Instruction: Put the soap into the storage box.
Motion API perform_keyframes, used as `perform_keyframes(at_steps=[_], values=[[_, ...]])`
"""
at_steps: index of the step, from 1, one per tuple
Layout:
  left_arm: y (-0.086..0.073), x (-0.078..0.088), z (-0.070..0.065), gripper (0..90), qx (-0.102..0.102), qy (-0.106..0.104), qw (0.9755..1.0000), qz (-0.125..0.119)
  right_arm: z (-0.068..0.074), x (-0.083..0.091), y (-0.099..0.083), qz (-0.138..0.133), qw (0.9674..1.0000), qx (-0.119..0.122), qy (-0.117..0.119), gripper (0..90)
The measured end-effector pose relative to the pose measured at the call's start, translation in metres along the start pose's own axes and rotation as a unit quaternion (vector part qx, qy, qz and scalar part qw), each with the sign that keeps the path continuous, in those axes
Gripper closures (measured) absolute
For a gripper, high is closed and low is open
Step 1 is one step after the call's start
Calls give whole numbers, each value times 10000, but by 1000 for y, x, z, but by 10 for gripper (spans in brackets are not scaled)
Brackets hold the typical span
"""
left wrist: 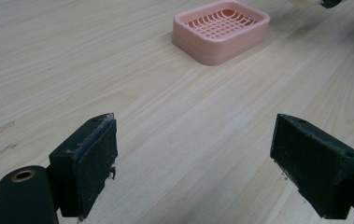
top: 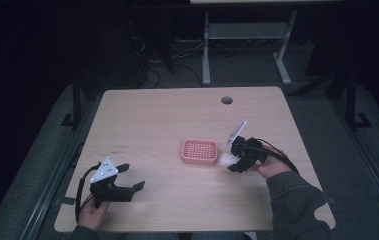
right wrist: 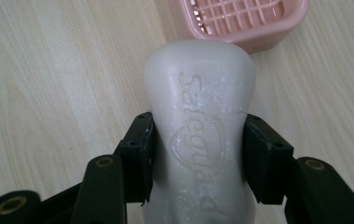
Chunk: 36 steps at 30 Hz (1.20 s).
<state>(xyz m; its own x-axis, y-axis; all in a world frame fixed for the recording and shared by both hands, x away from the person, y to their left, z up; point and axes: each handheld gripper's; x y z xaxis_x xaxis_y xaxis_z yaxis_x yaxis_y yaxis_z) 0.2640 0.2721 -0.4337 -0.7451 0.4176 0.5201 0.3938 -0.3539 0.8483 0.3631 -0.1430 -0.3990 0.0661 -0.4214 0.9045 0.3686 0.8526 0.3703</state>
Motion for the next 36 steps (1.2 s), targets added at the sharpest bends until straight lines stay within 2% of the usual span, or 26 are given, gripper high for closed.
perform_keyframes(at_steps=[8,12,19,36], values=[[0,0,0,144,-13,-17,10000,-16,-2,3,18,30,10000,93,10,488],[0,0,1,144,44,4,10000,-42,-3,2,26,28,9999,148,33,488],[0,0,1,145,59,2,10000,-43,-3,-2,37,38,9996,239,151,488],[0,2,3,144,60,40,10000,-62,-9,-4,65,129,9991,394,122,488]])
Point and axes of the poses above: each handheld gripper's, and its own axes: x roughly backward along the jaws, y roughly out of its top, z roughly to its left, and after that the axes turned 15 degrees about y, right-handed
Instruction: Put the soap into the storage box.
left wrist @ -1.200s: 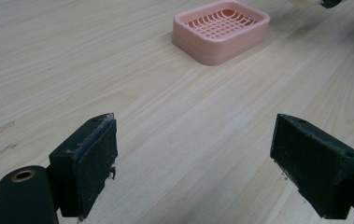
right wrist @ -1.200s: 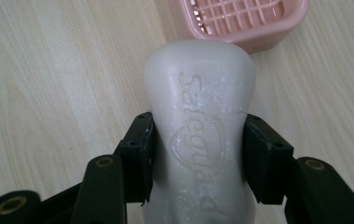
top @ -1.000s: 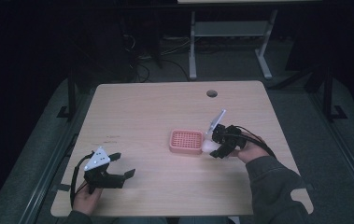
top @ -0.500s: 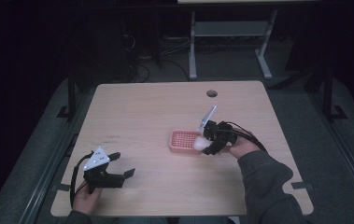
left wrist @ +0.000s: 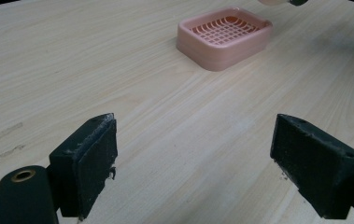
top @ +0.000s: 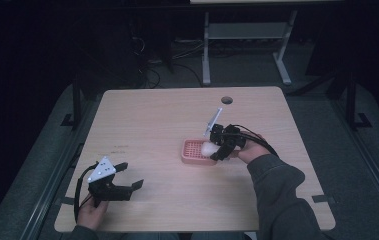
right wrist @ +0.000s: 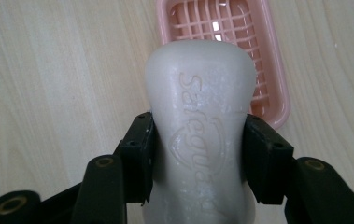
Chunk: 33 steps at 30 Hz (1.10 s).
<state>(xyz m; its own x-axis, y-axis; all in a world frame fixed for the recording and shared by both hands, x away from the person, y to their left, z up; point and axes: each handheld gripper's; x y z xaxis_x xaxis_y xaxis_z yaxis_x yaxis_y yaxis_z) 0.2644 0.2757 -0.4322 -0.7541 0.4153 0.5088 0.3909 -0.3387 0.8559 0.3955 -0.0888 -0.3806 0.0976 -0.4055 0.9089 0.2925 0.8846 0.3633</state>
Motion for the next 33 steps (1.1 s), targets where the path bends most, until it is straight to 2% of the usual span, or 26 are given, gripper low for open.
perform_keyframes(at_steps=[16,21,29,33], values=[[0,0,-1,145,26,-23,10000,-10,-6,-5,21,25,9998,188,29,488],[0,-1,-1,145,50,-31,10000,-33,-10,-11,24,54,9998,172,51,488],[1,-1,-1,144,-26,-25,10000,5,-15,-19,28,122,9998,167,73,488],[0,-1,-1,144,15,-28,10000,-30,-16,-26,32,178,9996,185,87,488]])
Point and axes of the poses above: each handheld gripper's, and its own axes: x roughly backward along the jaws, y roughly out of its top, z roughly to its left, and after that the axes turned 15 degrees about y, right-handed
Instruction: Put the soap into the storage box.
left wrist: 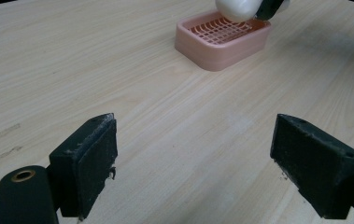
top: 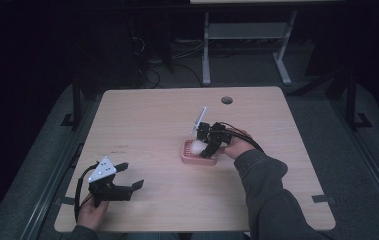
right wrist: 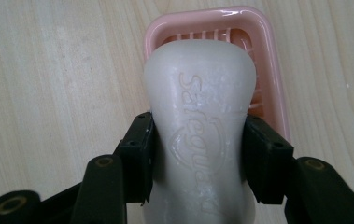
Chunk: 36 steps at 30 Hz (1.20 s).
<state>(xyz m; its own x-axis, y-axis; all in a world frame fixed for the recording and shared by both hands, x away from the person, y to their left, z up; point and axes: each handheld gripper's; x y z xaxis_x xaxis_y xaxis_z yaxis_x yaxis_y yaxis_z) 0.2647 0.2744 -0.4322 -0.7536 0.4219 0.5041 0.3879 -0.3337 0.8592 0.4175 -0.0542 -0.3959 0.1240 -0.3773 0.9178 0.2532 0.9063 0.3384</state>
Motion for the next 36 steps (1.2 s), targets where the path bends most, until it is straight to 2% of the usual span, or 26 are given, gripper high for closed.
perform_keyframes(at_steps=[5,14,18,27,36], values=[[0,0,0,144,-46,1,10000,31,-2,-7,5,41,10000,19,-6,488],[0,0,0,145,17,-8,10000,-23,-8,-15,9,59,10000,5,12,487],[0,0,0,144,3,-8,10000,1,-12,-15,8,-17,10000,-8,22,487],[0,1,1,145,30,13,10000,8,-16,-17,7,-9,10000,-57,-16,487],[0,1,1,145,38,2,10000,5,-22,-21,7,-71,9999,-129,51,486]])
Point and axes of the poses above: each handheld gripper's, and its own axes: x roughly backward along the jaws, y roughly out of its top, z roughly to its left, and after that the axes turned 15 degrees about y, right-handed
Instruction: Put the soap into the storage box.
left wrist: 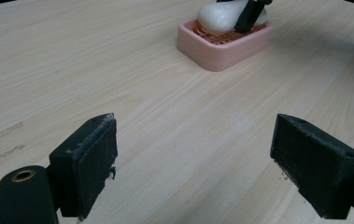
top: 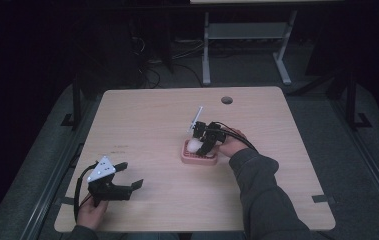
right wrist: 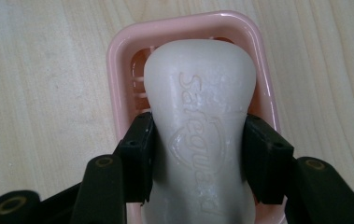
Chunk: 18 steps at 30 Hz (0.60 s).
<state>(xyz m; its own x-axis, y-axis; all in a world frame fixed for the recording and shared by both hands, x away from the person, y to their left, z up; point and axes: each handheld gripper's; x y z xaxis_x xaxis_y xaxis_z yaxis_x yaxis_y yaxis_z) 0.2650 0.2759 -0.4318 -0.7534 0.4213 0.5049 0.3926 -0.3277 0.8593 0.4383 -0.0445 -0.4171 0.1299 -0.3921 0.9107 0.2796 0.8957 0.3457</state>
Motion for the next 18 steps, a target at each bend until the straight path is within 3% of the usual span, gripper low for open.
perform_keyframes(at_steps=[18], values=[[0,0,0,144,-1,1,10000,-8,-4,-9,-1,37,9999,-53,95,485]])
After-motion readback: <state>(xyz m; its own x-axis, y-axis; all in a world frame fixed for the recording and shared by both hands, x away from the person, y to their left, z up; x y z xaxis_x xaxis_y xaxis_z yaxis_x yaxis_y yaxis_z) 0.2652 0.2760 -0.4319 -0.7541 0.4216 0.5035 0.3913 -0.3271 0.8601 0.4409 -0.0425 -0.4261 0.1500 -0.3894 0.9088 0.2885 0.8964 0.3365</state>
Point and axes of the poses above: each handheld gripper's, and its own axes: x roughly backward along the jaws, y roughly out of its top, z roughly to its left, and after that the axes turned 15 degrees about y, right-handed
